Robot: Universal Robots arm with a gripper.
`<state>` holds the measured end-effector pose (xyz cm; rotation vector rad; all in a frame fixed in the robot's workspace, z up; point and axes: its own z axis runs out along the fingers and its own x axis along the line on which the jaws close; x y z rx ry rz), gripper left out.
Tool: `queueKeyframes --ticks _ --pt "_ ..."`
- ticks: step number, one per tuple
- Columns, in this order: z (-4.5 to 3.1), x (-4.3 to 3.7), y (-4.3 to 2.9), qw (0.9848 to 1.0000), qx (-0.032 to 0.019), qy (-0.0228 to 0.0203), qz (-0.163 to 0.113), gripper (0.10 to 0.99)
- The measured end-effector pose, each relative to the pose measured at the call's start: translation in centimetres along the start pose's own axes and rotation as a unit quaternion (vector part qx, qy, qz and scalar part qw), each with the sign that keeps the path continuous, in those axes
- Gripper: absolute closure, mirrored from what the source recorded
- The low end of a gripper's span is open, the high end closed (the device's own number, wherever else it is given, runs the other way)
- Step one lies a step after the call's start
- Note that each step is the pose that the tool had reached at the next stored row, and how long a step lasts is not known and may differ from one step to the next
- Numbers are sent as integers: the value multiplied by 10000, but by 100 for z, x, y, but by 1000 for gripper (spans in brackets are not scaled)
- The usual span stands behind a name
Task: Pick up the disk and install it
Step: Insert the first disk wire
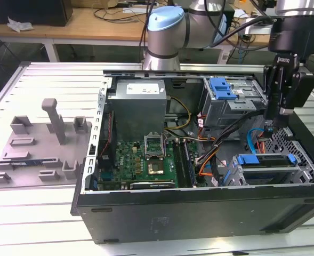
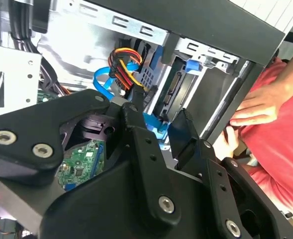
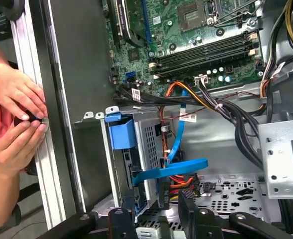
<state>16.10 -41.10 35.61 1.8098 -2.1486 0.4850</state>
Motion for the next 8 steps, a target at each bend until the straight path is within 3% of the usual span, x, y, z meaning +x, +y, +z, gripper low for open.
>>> queueKeyframes --ticks 1,8 --pt "4 -30 5 10000 4 17 0 616" --pt "58 -69 11 10000 41 13 18 616"
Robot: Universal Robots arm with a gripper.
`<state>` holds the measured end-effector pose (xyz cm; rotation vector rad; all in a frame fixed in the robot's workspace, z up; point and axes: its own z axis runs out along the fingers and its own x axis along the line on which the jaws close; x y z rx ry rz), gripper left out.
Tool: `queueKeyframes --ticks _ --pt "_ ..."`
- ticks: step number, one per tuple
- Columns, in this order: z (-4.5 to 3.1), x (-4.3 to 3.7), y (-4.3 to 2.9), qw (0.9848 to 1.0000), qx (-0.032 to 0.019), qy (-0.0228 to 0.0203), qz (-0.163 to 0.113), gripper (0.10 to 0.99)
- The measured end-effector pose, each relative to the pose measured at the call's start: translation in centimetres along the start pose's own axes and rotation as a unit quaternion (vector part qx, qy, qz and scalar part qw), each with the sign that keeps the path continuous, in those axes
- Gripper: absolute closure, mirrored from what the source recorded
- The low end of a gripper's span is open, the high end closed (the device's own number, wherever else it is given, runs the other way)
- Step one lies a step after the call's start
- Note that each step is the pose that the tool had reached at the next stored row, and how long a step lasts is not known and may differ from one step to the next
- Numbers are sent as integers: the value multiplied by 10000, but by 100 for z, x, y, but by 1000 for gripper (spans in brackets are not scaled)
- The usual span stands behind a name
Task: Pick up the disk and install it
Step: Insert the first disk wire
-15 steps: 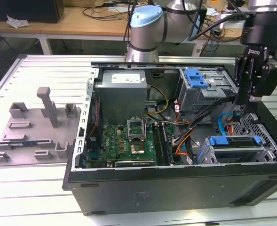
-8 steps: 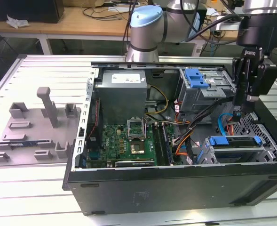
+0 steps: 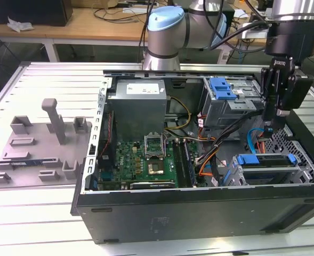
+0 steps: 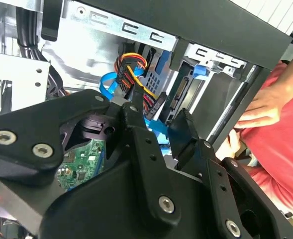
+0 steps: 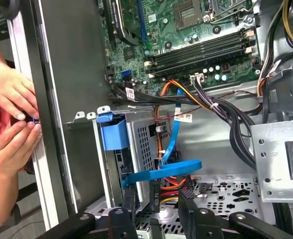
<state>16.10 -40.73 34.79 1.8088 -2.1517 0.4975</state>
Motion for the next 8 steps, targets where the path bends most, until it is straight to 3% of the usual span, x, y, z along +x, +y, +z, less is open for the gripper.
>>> queueKeyframes --ticks 2,3,8 --pt "25 -12 3 10000 29 -5 14 616" --pt "35 -17 4 10000 42 -7 20 702" --pt "48 -16 41 9999 92 -15 45 702"
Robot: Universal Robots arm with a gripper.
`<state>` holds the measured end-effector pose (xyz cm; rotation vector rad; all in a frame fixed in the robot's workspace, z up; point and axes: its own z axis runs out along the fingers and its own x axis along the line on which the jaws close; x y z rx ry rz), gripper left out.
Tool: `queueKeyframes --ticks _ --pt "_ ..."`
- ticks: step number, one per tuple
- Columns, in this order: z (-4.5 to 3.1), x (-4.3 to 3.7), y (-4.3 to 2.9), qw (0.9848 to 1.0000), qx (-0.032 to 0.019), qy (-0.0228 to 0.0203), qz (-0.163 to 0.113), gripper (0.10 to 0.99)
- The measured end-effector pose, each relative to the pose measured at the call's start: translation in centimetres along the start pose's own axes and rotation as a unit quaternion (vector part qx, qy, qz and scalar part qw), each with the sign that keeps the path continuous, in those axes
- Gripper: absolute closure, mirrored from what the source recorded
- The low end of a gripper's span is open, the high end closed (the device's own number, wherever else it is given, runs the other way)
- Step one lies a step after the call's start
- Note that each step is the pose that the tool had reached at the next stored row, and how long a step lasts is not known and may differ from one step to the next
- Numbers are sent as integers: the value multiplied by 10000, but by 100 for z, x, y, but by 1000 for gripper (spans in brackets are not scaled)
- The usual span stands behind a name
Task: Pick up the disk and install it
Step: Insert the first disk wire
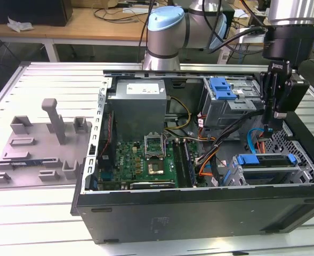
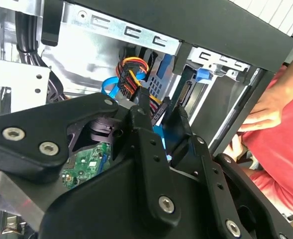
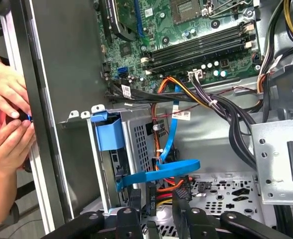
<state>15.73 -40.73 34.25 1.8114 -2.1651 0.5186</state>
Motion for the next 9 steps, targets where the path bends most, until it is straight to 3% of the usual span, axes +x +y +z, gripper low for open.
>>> queueKeyframes --ticks 9 --pt "6 -1 17 10000 5 22 0 702"
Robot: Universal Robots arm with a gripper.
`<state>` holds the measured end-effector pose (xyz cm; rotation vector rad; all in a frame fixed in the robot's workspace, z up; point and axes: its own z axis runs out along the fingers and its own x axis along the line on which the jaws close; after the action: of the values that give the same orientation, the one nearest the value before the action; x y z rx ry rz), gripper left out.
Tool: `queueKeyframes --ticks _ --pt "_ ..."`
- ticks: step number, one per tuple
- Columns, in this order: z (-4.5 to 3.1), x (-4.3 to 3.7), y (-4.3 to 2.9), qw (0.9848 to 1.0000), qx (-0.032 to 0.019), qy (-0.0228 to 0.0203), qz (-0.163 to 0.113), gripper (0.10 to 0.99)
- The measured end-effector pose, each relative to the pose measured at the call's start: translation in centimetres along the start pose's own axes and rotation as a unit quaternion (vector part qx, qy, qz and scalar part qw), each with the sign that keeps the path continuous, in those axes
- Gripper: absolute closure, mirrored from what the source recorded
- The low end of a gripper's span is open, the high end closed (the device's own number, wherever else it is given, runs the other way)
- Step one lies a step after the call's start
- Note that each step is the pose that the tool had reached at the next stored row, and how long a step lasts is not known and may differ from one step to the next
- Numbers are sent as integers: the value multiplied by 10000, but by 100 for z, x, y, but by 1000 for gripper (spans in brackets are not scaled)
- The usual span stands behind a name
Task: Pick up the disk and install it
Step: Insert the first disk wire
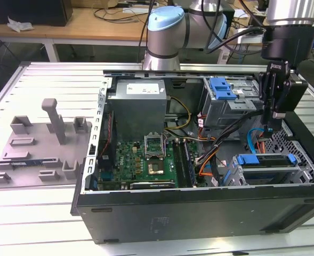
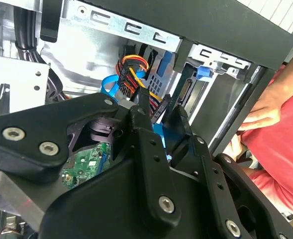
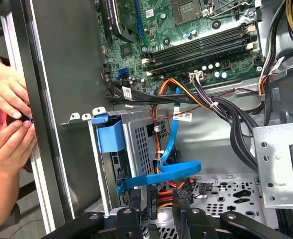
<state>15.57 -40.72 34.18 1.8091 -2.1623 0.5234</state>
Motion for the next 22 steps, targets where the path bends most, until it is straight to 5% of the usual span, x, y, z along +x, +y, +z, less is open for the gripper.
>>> queueKeyframes --ticks 9,22 --pt "14 -7 2 10000 7 17 2 702" --pt "39 -20 6 9999 33 154 -3 702"
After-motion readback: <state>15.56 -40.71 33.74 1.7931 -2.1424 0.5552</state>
